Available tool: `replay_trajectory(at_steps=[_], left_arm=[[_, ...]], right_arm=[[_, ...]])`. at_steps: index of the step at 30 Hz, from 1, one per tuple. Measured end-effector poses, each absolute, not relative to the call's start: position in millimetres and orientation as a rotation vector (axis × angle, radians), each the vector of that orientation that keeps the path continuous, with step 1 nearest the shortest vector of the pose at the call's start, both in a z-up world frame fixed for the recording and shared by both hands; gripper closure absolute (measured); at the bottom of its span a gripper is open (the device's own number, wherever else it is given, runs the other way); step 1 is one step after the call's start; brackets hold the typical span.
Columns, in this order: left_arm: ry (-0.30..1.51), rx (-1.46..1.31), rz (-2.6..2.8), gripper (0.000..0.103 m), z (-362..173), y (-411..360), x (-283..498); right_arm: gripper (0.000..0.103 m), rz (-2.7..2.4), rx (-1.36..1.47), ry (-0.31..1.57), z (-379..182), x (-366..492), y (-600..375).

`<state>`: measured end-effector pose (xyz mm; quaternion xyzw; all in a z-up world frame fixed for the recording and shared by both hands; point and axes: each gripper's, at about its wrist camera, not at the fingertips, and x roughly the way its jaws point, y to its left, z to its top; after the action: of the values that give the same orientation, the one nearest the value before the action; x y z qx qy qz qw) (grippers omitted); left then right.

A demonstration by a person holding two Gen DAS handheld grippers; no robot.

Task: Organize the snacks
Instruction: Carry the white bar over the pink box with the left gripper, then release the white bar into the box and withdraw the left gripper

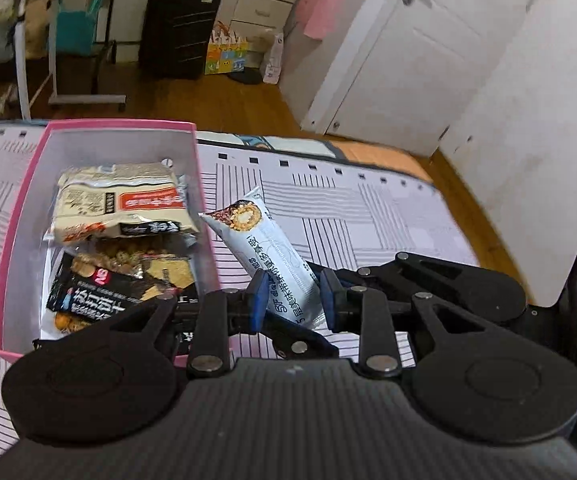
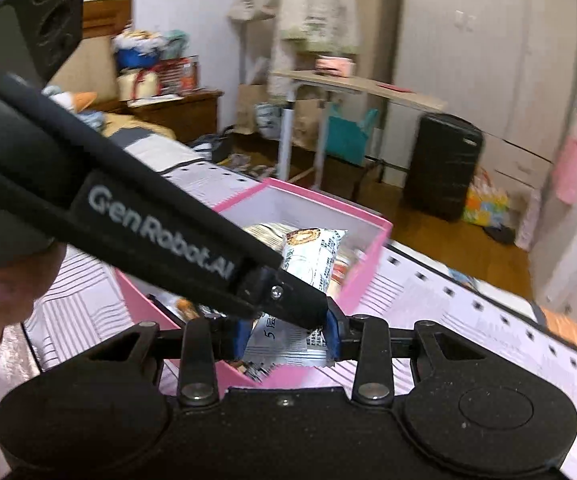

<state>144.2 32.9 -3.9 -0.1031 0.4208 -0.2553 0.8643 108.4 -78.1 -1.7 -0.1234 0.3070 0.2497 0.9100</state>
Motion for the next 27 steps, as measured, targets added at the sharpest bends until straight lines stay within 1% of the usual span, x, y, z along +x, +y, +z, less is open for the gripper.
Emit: replay_trajectory(at_steps=[3,6,10,15,21,23,25,27], left_arm=[[0.877,-0.277,-0.526,0.076,-7,60,151],[0.876,-0.320,-0.482,0.076,-14,82,161],[0.909,-0.376,-0.432,0.076,-36,106,177],[0.945,-0.425,-0.394,0.076,-66,123,197],[0.924,-0.390,-0.350,0.076,-85,120,208],[0.903,-0.395,-0.341,0.076,-89,120,210],[0.889,-0.406,-0.316,0.076,-92,120,212],[0.872,-0.403,-0.294,0.073,-89,120,211]], right_arm=[[0.062,0.565,-0.271,0.637,-5,127,-62],[0.062,0.573,-0.278,0.680,-16,134,-44],[0.062,0.611,-0.330,0.691,-35,144,-27],[0.063,0.696,-0.409,0.686,-53,183,-20],[0.062,0.633,-0.580,0.579,-75,196,-12],[0.056,0.601,-0.580,0.571,-76,198,-13],[0.054,0.580,-0.517,0.573,-71,196,-21],[0.054,0.556,-0.428,0.577,-65,190,-31]])
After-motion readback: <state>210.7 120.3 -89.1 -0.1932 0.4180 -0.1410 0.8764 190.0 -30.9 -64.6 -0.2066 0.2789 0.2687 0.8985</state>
